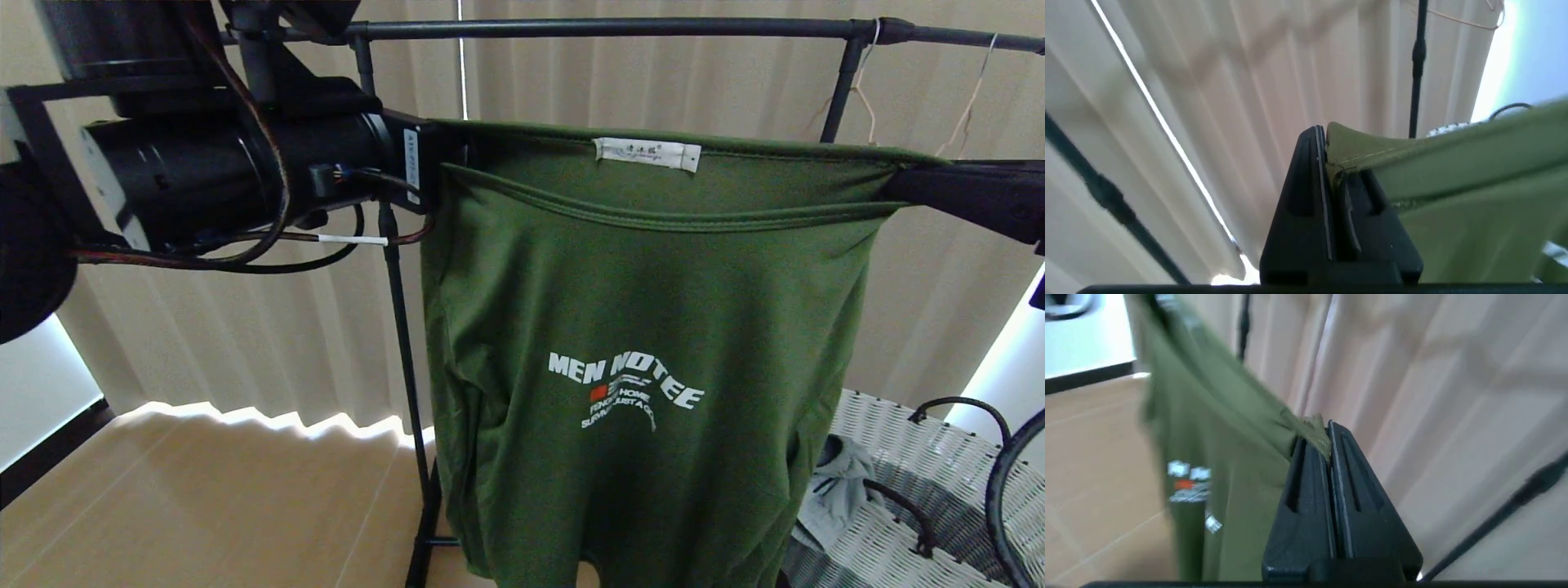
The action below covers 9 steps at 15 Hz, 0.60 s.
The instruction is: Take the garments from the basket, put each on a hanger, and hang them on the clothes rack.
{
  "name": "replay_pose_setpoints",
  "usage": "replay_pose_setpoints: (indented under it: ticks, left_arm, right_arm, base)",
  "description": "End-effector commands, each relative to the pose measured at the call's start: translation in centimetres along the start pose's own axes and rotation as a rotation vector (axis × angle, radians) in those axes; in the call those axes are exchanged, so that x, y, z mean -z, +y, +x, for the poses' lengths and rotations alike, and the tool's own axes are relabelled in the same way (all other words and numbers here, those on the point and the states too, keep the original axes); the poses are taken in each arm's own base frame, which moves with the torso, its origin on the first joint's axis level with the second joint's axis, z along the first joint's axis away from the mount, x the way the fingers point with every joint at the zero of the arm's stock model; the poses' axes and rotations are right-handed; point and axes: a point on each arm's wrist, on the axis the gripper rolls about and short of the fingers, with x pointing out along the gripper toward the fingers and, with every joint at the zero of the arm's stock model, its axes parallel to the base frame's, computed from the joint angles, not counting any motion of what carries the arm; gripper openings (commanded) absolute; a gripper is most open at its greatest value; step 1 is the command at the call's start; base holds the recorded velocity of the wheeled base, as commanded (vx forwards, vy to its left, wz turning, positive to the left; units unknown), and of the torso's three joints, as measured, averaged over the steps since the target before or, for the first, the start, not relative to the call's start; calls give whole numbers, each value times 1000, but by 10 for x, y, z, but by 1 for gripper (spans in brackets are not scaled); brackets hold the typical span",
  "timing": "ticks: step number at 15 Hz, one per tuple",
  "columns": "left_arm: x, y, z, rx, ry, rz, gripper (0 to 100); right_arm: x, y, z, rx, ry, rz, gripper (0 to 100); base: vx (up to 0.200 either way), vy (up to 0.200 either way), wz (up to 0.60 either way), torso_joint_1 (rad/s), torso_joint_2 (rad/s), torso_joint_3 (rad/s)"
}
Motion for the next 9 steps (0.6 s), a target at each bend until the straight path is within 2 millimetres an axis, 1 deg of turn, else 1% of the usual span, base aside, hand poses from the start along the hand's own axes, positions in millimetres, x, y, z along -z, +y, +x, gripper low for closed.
replay_pose_setpoints:
  ticks: [1, 2, 6, 7, 8, 9]
  left_arm:
    - [-8, 2, -22, -7, -26, 0, 0]
    - [-7, 2, -31, -5, -25, 0, 0]
    - [-6, -1, -51, 27, -33, 0, 0]
    - [-7, -2, -62, 74, -46, 2, 0]
    - [-1, -5, -73, 125, -42, 2, 0]
    - [3, -7, -81, 163, -37, 3, 0]
  right_arm:
    - [1, -7, 21, 35, 14, 6, 0]
    - [-1, -10, 35, 49, -29, 3, 0]
    - [-10, -17, 83, 67, -131, 3, 0]
    - [-15, -19, 99, 68, -172, 11, 0]
    - [-19, -20, 115, 71, -206, 18, 0]
    - [-19, -21, 122, 70, -216, 21, 0]
  base:
    - [0, 0, 0, 0, 0, 0]
    - [0, 0, 0, 0, 0, 0]
    - [0, 0, 0, 0, 0, 0]
    - [0, 0, 0, 0, 0, 0]
    - [0, 0, 0, 0, 0, 0]
    - [0, 0, 0, 0, 0, 0]
